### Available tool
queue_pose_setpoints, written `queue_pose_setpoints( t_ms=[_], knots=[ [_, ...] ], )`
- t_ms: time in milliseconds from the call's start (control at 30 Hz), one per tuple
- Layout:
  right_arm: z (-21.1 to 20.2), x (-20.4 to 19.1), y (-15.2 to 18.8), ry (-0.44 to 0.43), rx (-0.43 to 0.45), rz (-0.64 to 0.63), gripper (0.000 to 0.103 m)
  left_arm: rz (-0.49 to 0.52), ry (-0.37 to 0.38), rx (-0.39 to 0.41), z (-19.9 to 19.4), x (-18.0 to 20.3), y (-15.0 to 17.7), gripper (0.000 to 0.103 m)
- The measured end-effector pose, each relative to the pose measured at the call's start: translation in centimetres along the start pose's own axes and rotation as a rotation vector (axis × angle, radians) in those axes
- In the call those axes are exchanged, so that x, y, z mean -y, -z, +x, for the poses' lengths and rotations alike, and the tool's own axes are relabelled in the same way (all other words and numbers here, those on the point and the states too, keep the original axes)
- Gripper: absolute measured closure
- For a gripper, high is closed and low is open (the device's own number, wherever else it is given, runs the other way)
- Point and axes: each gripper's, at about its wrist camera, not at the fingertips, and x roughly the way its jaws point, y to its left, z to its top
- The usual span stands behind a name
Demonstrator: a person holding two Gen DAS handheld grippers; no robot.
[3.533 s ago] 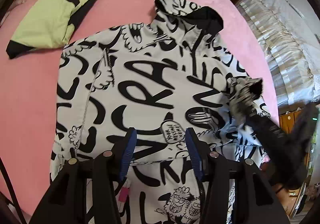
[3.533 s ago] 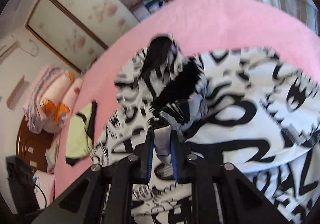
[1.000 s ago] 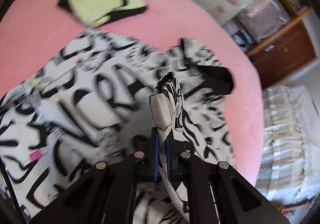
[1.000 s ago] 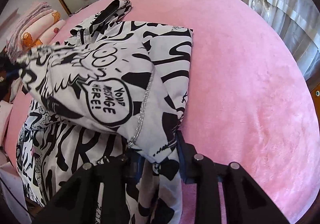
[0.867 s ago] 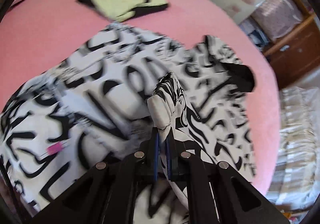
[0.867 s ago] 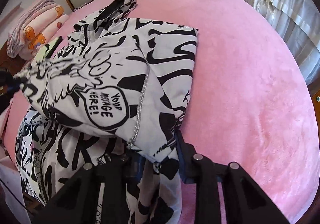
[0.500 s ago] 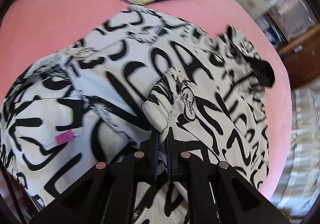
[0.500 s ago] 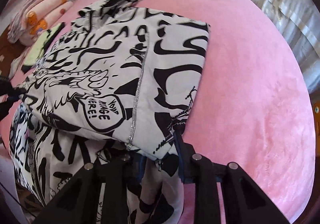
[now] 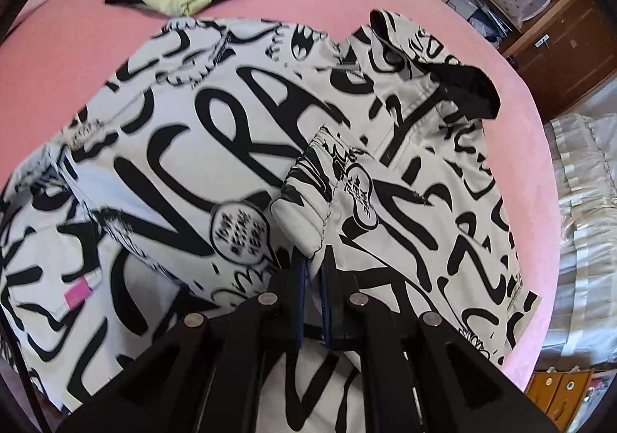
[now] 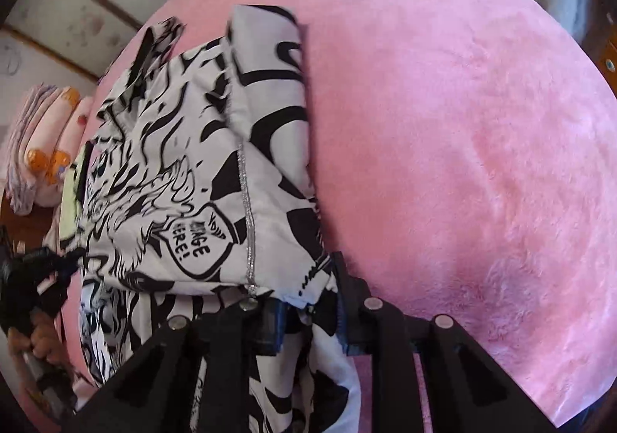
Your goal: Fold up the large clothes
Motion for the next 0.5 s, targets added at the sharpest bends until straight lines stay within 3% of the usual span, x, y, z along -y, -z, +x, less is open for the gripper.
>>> queue_pose_setpoints(
  t_ms=[233, 433, 500],
  knots=[
    [-0.9, -1.4, 0.1, -0.07, -0.048, -0.103, 0.074, -0.001, -0.045, 0.001, 0.4, -1.0, -1.1, 0.098],
    [-1.5, -1.4, -0.5, -0.107, -0.11, -0.112, 0.072, 0.007, -0.076, 0.015, 0.5, -1.3, -0.8, 0.097],
    [-1.8, -1.4, -0.7, -0.126, -0.137, -0.118, 0.066, -0.001, -0.101, 0.019, 0.6, -1.8, -0.8, 0.097]
  ],
)
